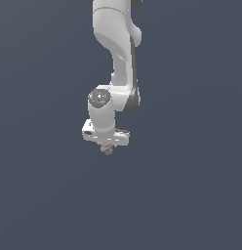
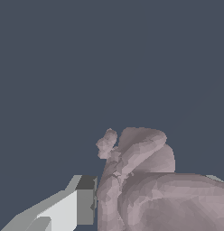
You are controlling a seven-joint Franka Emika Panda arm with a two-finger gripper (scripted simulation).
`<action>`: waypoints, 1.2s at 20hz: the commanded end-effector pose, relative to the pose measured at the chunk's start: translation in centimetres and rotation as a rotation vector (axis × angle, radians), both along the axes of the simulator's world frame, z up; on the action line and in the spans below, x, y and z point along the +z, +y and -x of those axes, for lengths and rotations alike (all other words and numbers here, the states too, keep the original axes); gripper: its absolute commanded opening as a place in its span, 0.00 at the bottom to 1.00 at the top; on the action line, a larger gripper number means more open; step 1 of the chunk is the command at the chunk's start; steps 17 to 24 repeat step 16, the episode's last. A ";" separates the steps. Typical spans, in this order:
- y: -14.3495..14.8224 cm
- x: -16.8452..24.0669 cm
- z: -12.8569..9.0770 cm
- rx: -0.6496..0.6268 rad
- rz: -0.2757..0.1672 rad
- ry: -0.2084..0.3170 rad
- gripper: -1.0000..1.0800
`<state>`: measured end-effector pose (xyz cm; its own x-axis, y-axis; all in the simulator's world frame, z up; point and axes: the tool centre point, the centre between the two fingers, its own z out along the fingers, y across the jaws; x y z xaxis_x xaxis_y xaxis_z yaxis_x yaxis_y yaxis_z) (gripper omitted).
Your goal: Pick up the object and move it to a goal position.
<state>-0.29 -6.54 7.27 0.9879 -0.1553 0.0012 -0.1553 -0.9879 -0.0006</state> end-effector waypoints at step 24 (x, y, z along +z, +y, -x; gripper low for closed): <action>-7.5 0.9 -3.4 0.001 0.000 0.001 0.00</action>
